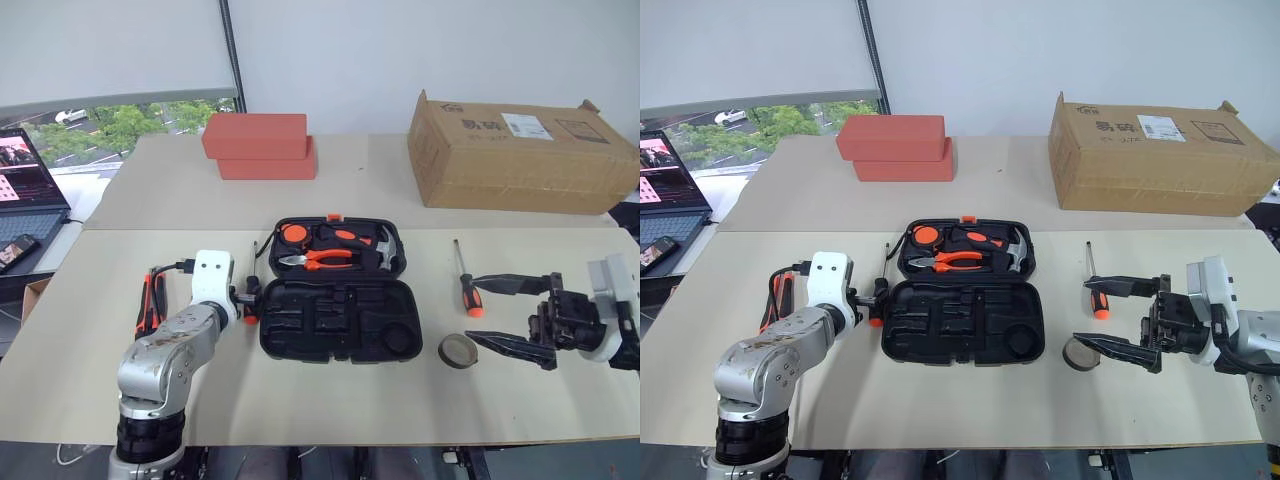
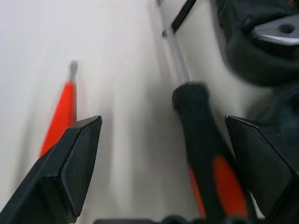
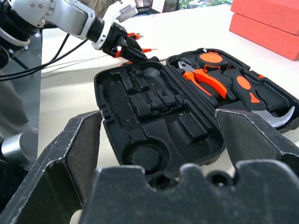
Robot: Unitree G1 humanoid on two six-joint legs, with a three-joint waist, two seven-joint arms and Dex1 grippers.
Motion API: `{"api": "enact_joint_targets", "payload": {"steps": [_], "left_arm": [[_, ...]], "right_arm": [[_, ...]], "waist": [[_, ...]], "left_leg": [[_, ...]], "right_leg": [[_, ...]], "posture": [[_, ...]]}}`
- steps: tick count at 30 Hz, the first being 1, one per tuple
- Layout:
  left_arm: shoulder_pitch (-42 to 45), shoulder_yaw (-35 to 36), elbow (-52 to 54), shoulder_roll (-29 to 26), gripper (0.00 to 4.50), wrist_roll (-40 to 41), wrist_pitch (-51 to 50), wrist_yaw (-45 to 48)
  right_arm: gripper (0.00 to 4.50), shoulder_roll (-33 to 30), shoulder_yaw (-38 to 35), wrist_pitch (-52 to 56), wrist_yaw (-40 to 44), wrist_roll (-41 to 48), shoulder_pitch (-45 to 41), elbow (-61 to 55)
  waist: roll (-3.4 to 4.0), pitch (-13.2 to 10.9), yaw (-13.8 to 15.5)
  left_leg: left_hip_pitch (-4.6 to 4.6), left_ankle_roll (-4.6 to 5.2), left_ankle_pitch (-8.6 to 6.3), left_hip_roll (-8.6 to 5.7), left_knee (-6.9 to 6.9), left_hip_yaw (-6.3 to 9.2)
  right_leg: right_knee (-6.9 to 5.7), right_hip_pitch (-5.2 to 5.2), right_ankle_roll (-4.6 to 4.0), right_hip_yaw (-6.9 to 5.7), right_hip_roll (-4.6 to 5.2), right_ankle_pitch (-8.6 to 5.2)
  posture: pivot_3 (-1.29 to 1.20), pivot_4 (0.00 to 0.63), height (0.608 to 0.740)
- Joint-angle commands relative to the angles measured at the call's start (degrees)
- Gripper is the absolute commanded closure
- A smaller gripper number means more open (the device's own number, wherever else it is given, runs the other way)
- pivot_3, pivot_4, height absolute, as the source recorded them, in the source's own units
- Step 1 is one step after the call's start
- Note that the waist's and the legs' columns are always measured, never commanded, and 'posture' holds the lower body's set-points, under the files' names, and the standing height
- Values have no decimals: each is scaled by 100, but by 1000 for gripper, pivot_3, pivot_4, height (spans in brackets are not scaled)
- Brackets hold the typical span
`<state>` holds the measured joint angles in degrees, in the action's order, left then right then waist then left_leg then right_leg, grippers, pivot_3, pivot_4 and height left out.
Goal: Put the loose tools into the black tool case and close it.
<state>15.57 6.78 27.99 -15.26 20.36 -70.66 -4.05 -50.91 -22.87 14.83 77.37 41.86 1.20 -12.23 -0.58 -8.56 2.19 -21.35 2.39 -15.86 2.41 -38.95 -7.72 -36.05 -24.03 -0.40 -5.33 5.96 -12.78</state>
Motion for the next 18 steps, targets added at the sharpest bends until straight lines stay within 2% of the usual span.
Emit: {"api": "enact_joint_targets", "payload": {"steps": [1,11,14,18], "left_arm": [[79,12,-78,-1,0,-161,-221,-18],[262,-146,-404,-23,0,-267,-489,222],[292,-59,-465,28,702,-307,-616,226],[316,-9,-480,86,2253,-347,-669,248]], "right_arm": [[52,18,-190,-8,16,128,-22,-59],[52,106,-215,-27,-26,143,-35,-56],[0,125,-235,-39,-31,142,-29,-54],[0,149,-250,-52,-44,140,-36,-50]], "waist": [[1,1,-1],[3,2,4],[3,2,3],[3,2,2]], "left_leg": [[1,1,0,0,0,0],[3,0,1,0,0,-2],[5,-2,2,0,0,-1],[7,0,1,0,0,-1]], "right_leg": [[-1,0,0,1,0,0],[-3,0,-7,3,1,4],[-4,2,-8,2,3,5],[-4,4,-7,3,4,4]], "posture": [[0,150,711],[0,150,711],[0,150,711],[0,150,711]]}}
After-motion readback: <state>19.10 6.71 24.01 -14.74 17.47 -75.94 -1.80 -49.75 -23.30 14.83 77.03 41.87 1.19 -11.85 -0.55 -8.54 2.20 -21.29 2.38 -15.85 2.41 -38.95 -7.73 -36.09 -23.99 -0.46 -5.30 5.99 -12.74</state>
